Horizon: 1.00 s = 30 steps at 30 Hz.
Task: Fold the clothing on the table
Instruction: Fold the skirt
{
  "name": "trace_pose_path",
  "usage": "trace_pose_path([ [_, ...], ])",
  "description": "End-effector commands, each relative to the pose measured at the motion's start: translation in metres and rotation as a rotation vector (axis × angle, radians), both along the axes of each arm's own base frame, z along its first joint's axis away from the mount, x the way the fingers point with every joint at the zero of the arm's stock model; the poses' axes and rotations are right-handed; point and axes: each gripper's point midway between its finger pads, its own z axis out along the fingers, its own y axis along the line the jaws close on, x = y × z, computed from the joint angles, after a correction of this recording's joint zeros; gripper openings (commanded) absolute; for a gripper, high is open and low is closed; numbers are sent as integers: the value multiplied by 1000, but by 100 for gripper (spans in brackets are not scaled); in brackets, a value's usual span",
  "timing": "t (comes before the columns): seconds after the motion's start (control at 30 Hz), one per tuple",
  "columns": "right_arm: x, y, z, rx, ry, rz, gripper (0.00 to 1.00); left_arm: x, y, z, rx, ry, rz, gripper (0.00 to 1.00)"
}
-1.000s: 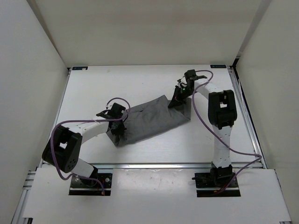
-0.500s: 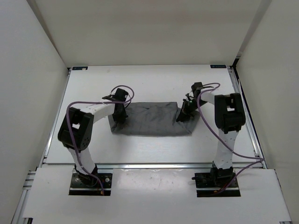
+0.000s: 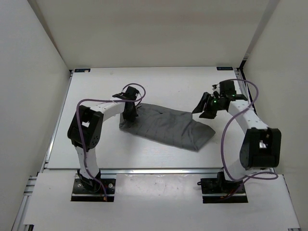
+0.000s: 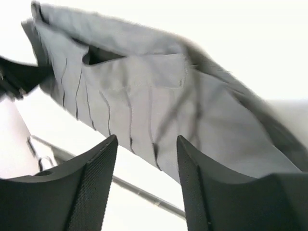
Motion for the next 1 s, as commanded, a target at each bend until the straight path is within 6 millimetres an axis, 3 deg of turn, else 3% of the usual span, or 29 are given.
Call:
trace_pose_path([
  [0.0, -15, -23, -2, -87, 20, -65, 59, -14, 7, 18, -45, -10, 21, 0],
  [0.07, -37, -32, -18, -122, 77, -108, 60, -25, 10, 16, -50, -3, 21, 0],
  [0.17, -69, -31, -41, -95, 175, -142, 64, -36, 10, 17, -68, -3, 20, 0],
  [0.3, -99, -25, -64, -5, 228, -165, 65, -55, 12, 13, -82, 16, 20, 0],
  [0.37, -104, -24, -71, -7, 205, -172, 66, -59, 10, 18, -92, 8, 11, 0],
  [0.67, -98, -38, -77, 105, 134, -262, 71, -64, 12, 19, -82, 8, -4, 0],
  [0.9, -74, -41, -75, 156, 44, -274, 72, -69, 16, 19, -74, 14, -10, 0],
  [0.97, -68, -35, -73, 216, 21, -260, 78, -69, 18, 18, -69, 14, -17, 0],
])
